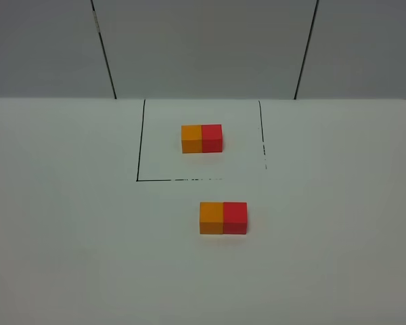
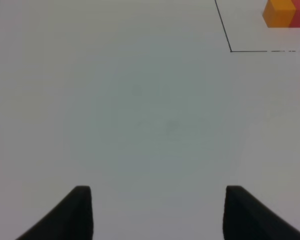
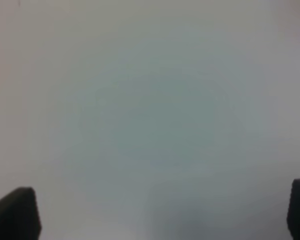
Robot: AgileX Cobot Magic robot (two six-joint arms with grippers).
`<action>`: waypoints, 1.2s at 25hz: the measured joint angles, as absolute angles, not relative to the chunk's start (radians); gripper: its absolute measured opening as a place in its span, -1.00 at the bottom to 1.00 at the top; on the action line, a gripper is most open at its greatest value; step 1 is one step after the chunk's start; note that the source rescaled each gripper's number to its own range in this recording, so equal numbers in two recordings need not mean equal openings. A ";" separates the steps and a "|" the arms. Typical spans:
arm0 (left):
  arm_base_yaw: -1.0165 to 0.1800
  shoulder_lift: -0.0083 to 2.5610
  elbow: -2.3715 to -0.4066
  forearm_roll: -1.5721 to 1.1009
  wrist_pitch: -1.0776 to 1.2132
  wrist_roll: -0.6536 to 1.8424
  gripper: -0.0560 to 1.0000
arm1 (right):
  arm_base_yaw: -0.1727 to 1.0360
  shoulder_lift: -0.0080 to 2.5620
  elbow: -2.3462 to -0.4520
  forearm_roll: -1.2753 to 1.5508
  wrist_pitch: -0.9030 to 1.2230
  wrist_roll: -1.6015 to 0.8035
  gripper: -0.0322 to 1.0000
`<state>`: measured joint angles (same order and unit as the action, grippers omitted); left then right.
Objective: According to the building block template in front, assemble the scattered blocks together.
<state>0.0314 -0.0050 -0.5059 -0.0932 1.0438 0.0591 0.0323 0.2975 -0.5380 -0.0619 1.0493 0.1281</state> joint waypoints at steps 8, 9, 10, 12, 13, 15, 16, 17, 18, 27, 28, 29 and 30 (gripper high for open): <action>0.031 -0.005 -0.506 -0.093 1.044 0.059 -0.45 | 0.032 0.171 -0.502 -0.007 1.057 0.122 1.00; 0.031 -0.005 -0.506 -0.093 1.044 0.059 -0.45 | 0.032 0.152 -0.502 0.000 1.057 0.117 1.00; 0.031 -0.005 -0.506 -0.093 1.044 0.059 -0.45 | 0.032 0.135 -0.502 0.000 1.057 0.111 1.00; 0.031 -0.005 -0.506 -0.093 1.044 0.059 -0.45 | 0.032 0.091 -0.500 0.012 1.057 0.102 0.99; 0.031 -0.005 -0.506 -0.093 1.044 0.059 -0.45 | 0.032 0.064 -0.500 0.015 1.057 0.096 0.98; 0.031 -0.005 -0.506 -0.093 1.044 0.059 -0.45 | 0.032 0.013 -0.500 0.015 1.058 0.094 0.92; 0.031 -0.005 -0.506 -0.093 1.044 0.059 -0.45 | 0.032 0.000 -0.500 0.015 1.058 0.094 0.89; 0.031 -0.005 -0.506 -0.093 1.044 0.059 -0.45 | 0.032 -0.005 -0.500 0.015 1.057 0.094 0.85; 0.031 -0.005 -0.506 -0.093 1.044 0.059 -0.45 | 0.032 -0.005 -0.500 0.015 1.057 0.094 0.82; 0.031 -0.005 -0.506 -0.093 1.044 0.059 -0.45 | 0.032 -0.007 -0.500 0.015 1.057 0.094 0.71; 0.031 -0.005 -0.506 -0.093 1.044 0.059 -0.45 | 0.032 -0.007 -0.500 0.015 1.057 0.094 0.71; 0.031 -0.005 -0.506 -0.093 1.044 0.059 -0.45 | 0.032 -0.007 -0.500 0.015 1.057 0.094 0.71; 0.031 -0.005 -0.506 -0.093 1.044 0.059 -0.45 | 0.032 -0.007 -0.500 0.015 1.057 0.094 0.71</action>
